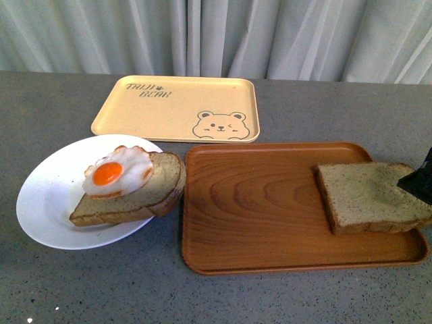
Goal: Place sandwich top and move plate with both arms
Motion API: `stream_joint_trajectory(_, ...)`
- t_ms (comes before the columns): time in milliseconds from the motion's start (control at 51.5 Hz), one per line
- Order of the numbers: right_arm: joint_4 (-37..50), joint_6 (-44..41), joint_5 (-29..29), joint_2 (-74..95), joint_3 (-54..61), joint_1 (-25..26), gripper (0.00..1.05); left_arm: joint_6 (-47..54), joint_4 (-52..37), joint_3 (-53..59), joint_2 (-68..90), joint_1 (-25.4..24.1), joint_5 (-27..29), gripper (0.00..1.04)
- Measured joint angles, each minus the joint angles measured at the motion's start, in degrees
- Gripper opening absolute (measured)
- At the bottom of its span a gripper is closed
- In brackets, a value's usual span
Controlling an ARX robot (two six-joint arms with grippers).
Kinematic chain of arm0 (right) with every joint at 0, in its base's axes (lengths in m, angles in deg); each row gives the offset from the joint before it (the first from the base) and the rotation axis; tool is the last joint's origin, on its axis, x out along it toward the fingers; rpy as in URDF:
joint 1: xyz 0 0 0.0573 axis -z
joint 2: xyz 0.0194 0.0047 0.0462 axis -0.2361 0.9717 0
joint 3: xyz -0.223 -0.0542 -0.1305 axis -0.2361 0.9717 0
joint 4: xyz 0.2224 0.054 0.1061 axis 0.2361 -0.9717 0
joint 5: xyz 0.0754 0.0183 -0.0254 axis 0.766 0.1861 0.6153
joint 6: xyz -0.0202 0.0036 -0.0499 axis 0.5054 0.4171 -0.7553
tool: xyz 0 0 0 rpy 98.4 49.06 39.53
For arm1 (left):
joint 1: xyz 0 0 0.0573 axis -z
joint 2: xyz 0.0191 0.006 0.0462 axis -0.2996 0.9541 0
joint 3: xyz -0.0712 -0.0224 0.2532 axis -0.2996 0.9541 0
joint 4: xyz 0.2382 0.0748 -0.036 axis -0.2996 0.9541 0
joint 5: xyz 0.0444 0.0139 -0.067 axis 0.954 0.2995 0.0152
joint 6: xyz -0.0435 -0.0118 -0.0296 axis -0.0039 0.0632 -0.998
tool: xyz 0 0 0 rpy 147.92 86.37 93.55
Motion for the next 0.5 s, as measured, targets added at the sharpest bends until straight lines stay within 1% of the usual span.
stream_joint_trajectory(117, -0.3, 1.8, -1.6, 2.6, -1.0, -1.6, 0.96, 0.0, 0.0, 0.0, 0.0, 0.0, 0.0, 0.96)
stream_joint_trajectory(136, -0.3, 1.9, -1.8, 2.7, -1.2, -1.8, 0.94, 0.0, 0.0, 0.0, 0.0, 0.0, 0.0, 0.96)
stream_joint_trajectory(175, -0.5, 2.6, -2.2, 2.8, -1.4, -2.2, 0.87, 0.0, 0.0, 0.0, 0.0, 0.0, 0.0, 0.96)
stream_joint_trajectory(194, -0.6, 2.9, -2.5, 2.8, -1.5, -2.5, 0.82, 0.0, 0.0, 0.0, 0.0, 0.0, 0.0, 0.96)
stream_joint_trajectory(214, -0.6, 2.9, -2.6, 2.8, -1.5, -2.6, 0.8, 0.0, 0.0, 0.0, 0.0, 0.0, 0.0, 0.96)
stream_joint_trajectory(252, -0.7, 3.2, -2.8, 2.7, -1.5, -3.0, 0.73, 0.0, 0.0, 0.0, 0.0, 0.0, 0.0, 0.96)
stream_joint_trajectory(272, -0.9, 3.4, -3.0, 2.4, -1.5, -3.3, 0.68, 0.0, 0.0, 0.0, 0.0, 0.0, 0.0, 0.96)
stream_joint_trajectory(291, -1.0, 3.5, -3.0, 2.3, -1.5, -3.3, 0.66, 0.0, 0.0, 0.0, 0.0, 0.0, 0.0, 0.96)
stream_joint_trajectory(388, -2.4, 4.6, -2.9, -1.0, -1.4, -4.1, 0.43, 0.0, 0.0, 0.0, 0.0, 0.0, 0.0, 0.96)
stream_joint_trajectory(505, -3.8, 5.3, -2.8, -4.6, -1.4, -4.6, 0.28, 0.0, 0.0, 0.0, 0.0, 0.0, 0.0, 0.96)
